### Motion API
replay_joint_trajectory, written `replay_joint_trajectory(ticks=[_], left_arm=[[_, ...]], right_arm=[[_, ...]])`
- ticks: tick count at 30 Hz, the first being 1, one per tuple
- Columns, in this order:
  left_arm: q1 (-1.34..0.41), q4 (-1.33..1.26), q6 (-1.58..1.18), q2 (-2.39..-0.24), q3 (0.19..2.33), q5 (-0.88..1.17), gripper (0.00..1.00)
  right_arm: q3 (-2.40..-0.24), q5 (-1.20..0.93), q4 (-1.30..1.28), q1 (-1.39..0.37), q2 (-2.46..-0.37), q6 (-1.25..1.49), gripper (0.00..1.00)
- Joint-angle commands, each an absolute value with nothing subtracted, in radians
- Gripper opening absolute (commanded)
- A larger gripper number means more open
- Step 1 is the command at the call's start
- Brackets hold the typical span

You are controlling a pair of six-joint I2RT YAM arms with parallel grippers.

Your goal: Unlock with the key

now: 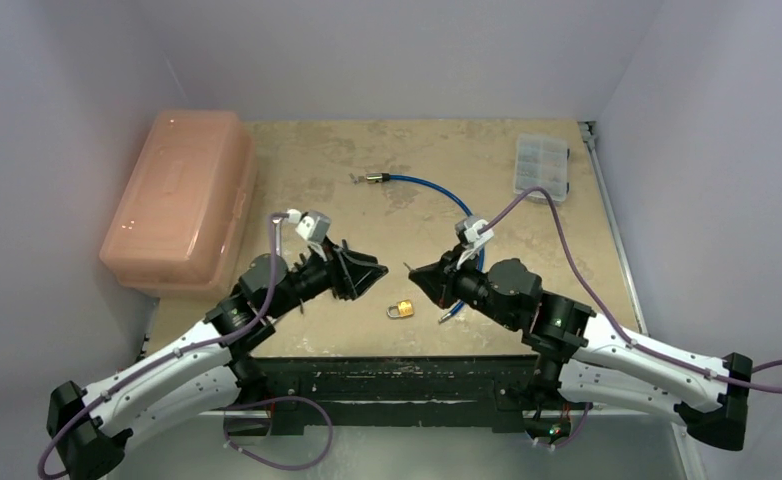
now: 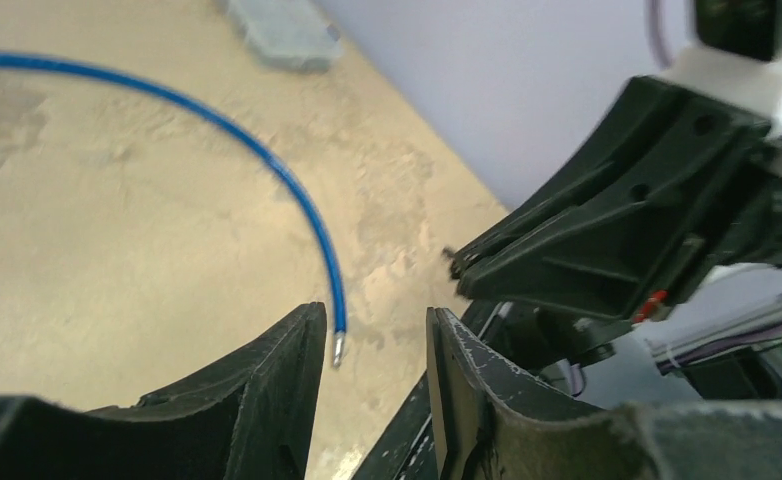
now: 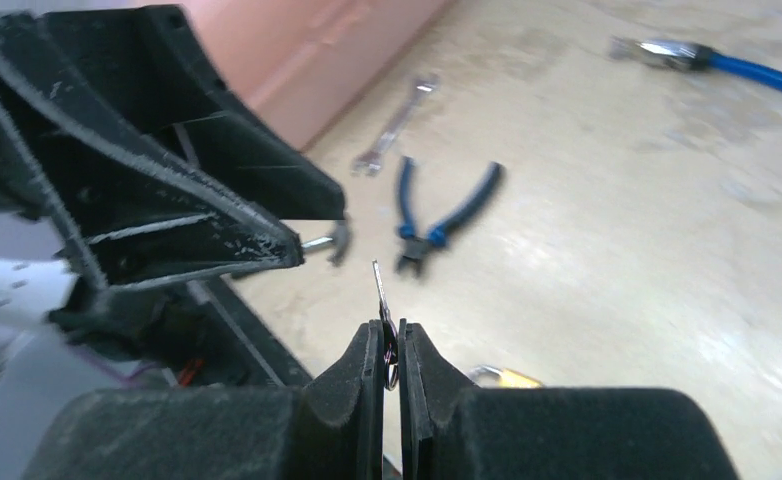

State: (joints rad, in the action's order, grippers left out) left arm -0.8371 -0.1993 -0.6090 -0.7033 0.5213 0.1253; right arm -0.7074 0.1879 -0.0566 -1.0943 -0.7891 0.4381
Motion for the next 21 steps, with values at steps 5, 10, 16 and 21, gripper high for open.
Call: replay_joint_trajectory(ticks=[5, 10, 16, 21], left_arm=[[-0.843, 0.164, -0.794, -0.960, 0.678, -0.080, 0.40], [-1.021, 0.256, -0.992, -1.133, 0.717, -0.270, 0.27], [-1.140, 0.257, -1.124, -1.285, 0.732, -0.343, 0.28], [-1.143, 0.144, -1.137, -1.359, 0.676, -0.329, 0.28]], right_arm=[[-0.810, 0.677, -0.445, -1.097, -0.782, 0.637, 0.00], [-0.819, 0.729, -0.515, -1.097, -0.781, 0.696, 0.00], [-0.808, 0.732, -0.536, -1.097, -0.765, 0.707, 0.00], [-0.791, 0.724, -0.531, -1.097, -0.742, 0.696, 0.00]])
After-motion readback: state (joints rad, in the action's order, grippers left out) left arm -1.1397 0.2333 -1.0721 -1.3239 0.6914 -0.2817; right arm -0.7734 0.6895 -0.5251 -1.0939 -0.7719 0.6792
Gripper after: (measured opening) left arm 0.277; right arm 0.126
